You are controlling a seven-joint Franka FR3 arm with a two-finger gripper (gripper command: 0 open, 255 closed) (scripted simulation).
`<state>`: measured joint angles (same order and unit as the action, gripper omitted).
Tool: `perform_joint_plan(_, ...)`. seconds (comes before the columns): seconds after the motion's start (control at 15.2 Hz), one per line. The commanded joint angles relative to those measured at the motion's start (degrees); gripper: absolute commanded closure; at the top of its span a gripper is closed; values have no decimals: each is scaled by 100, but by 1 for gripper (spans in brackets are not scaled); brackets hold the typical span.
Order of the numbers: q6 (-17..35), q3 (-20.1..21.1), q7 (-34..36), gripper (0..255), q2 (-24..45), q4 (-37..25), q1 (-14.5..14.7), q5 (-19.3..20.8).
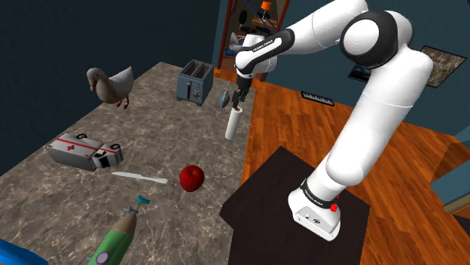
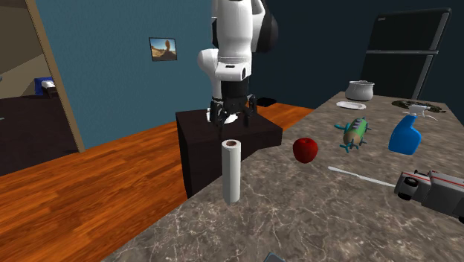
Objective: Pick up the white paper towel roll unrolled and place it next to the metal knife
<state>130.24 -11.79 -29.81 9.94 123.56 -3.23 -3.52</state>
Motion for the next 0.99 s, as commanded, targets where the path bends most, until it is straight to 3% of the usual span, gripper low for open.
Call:
perform_joint_plan(0.0, 66, 21, -245, 0, 482, -369, -84, -205)
perform_joint_plan(0.59, 587, 113, -434, 0, 1088, -422, -168, -423)
perform_joint_plan(0.92, 586, 114, -434, 0, 1089, -423, -168, -423)
